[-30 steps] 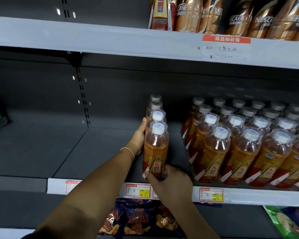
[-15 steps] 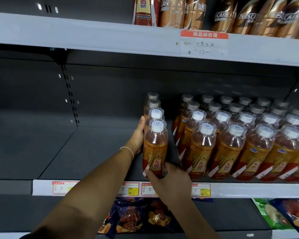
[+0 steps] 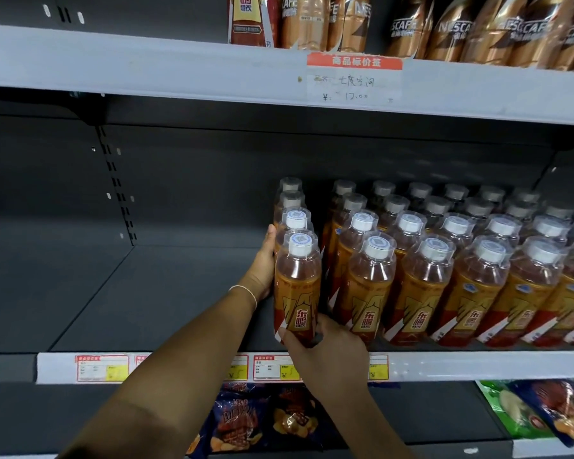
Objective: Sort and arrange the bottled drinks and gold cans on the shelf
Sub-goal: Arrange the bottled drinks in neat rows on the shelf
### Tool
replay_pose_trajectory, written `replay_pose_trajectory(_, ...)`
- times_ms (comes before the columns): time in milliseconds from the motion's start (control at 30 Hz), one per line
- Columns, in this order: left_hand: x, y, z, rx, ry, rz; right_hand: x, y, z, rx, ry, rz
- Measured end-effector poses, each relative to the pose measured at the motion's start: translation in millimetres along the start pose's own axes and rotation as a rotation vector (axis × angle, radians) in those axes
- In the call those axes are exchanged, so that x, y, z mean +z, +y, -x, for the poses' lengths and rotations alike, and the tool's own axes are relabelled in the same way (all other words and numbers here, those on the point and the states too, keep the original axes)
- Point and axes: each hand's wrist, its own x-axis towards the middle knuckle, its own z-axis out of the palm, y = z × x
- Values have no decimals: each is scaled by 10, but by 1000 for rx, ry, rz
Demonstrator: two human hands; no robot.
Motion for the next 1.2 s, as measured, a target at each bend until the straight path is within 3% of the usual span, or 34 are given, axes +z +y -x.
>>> replay_pose_trajectory(367, 112, -103, -74, -27, -6, -3, -23, 113, 2, 3, 91, -5)
replay_pose_trajectory(1000, 199, -156, -131, -43, -13, -6, -70, 115, 16, 35, 58, 45)
replay_pose_trajectory(1100, 202, -152, -103, 18, 86, -146, -86, 104, 21, 45, 49, 38)
replay_pose_trajectory(1200, 197, -121, -29, 121, 290, -365, -104, 96, 31, 46, 34, 54)
